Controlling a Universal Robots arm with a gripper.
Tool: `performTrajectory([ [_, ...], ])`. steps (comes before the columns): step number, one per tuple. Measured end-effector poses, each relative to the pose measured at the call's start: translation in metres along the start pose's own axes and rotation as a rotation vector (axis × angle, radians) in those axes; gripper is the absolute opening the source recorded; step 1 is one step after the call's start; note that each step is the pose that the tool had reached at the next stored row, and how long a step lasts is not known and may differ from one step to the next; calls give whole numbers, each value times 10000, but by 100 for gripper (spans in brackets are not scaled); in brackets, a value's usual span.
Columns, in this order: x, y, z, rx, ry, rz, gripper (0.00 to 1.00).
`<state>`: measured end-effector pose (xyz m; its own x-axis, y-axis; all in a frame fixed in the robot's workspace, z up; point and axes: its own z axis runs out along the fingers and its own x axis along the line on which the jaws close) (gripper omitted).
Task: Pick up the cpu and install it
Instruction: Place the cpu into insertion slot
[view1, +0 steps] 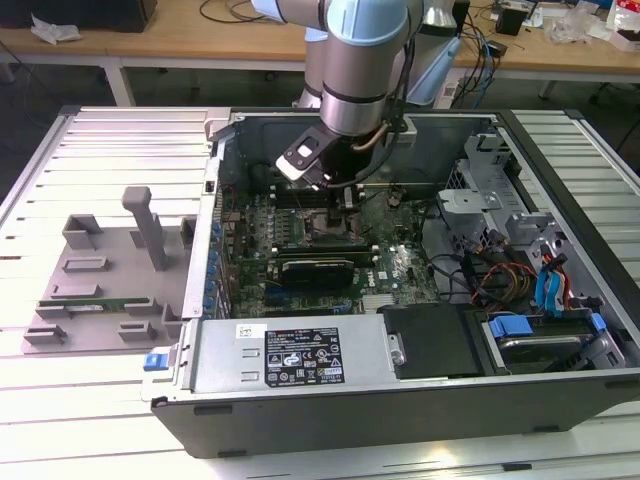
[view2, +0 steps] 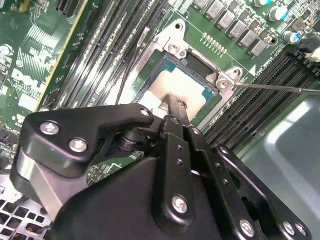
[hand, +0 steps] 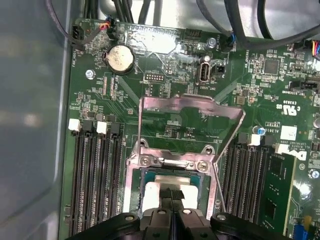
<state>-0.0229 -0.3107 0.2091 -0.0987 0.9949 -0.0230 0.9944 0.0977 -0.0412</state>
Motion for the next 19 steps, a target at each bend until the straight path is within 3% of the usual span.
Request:
performTrajectory([
  [4,-4,-5,-116,2,-4,-1,11],
  [9,-11,-18,-423,3,-5,-2,11],
  [14,-14,-24,-572,3,-5,-2,11],
  [17,-18,-30,-727,3,-5,-2,11],
  [19,-18,-30,-732,2,-3,-3,11],
])
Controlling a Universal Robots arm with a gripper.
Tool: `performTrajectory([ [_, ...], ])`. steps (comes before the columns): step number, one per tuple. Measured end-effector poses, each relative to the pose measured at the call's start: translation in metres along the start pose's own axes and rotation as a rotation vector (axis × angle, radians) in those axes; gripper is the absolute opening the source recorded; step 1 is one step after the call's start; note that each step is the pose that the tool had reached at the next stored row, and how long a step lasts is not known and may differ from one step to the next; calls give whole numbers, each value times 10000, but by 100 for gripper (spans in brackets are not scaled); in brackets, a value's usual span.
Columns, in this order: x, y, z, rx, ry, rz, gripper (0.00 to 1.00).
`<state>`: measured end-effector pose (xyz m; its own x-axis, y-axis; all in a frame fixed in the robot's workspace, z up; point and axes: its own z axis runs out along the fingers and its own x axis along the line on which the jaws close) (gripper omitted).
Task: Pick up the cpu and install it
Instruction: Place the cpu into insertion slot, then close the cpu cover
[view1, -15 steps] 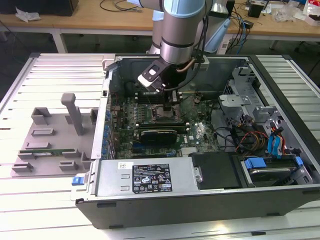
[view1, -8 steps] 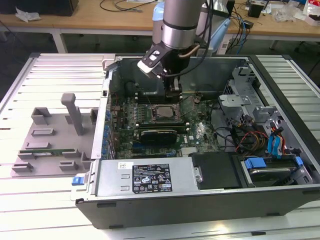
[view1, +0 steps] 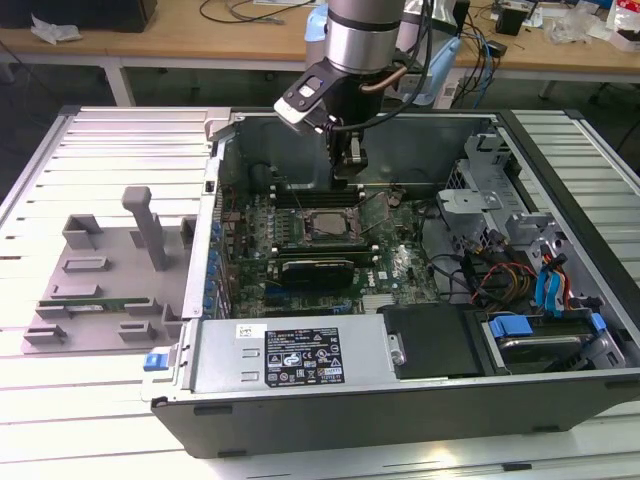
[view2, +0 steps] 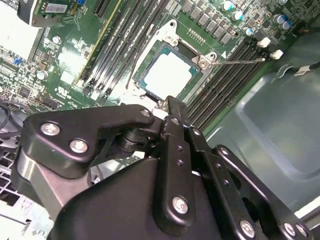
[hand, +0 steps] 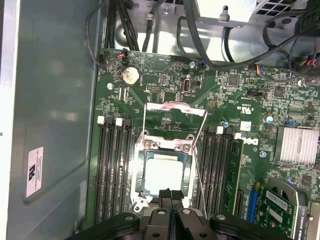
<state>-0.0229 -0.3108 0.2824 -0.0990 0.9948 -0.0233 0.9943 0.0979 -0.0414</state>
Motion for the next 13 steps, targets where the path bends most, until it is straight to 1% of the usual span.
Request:
performTrajectory([
  [9,0,1,-1,1,0,0,11],
  [10,-2,16,-2,1,-1,0,11],
  [11,-7,69,-2,1,-1,-1,11],
  [13,-15,147,-4,2,0,0,11],
])
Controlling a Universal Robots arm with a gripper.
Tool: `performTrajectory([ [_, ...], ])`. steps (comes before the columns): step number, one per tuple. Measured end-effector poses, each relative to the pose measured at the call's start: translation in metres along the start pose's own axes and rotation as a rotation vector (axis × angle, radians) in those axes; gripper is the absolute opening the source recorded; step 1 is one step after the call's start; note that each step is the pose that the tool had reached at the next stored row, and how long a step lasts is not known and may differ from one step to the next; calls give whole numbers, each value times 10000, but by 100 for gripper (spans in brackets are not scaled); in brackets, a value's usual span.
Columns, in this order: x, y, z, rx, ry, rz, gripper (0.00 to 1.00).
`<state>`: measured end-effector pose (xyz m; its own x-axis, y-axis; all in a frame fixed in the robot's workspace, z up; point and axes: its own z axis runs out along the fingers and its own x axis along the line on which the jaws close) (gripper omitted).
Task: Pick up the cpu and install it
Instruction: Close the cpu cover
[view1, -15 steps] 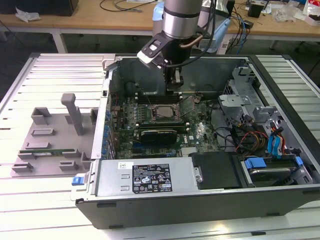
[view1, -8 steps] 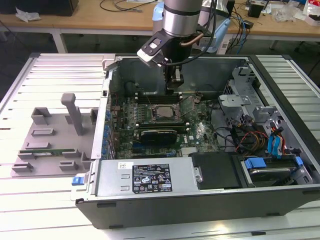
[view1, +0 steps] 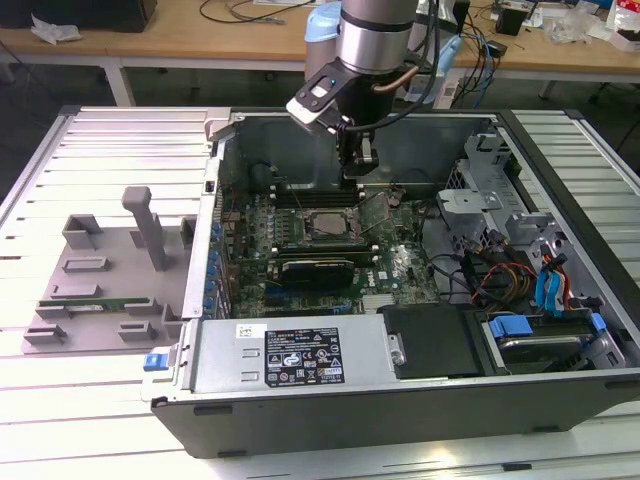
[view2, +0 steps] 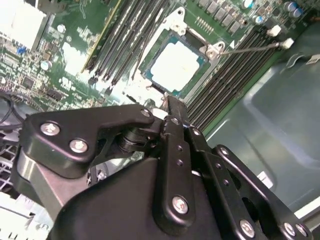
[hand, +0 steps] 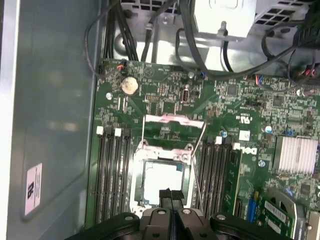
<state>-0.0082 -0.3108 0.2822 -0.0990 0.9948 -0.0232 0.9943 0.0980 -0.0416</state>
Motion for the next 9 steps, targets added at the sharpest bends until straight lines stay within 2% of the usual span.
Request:
performTrajectory([
  [4,-10,106,-3,2,-1,0,11],
  [5,-16,169,-3,4,0,2,11],
  [9,-30,311,-3,4,1,-1,11],
])
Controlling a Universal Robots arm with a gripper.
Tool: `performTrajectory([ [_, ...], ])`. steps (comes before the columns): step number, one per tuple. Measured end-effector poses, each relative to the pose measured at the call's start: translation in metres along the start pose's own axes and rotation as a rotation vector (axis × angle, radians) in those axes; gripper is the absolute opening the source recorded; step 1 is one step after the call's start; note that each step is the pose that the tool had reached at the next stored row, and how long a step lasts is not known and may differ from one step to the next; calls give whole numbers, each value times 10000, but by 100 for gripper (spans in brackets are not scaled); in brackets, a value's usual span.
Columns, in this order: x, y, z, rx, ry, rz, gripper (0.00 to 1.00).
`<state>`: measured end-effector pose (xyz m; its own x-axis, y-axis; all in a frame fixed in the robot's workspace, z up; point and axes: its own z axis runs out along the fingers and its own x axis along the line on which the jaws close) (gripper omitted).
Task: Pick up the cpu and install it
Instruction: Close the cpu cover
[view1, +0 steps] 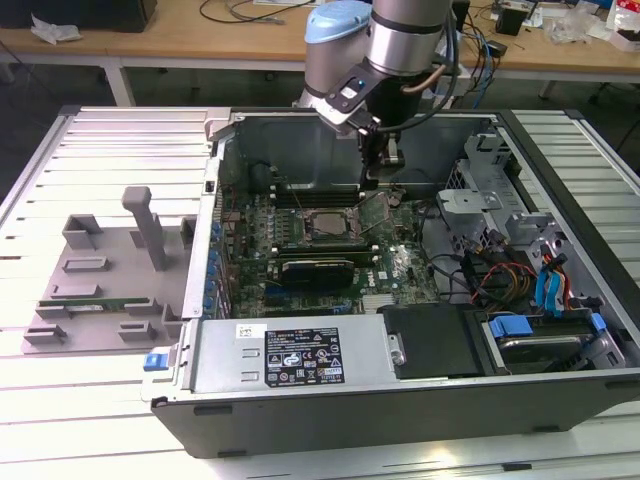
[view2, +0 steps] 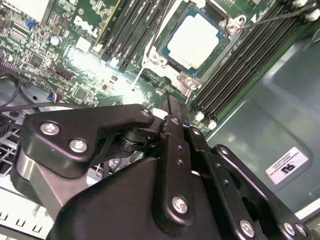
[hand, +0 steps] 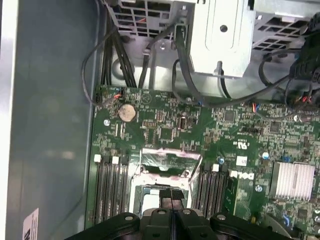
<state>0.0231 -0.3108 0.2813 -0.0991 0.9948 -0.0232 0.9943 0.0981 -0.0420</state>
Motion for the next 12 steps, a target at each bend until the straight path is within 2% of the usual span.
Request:
performTrajectory([
  [5,-13,134,-5,1,-6,2,11],
  [9,-21,209,-6,1,-6,1,11],
  [12,-30,301,-3,2,-13,2,11],
])
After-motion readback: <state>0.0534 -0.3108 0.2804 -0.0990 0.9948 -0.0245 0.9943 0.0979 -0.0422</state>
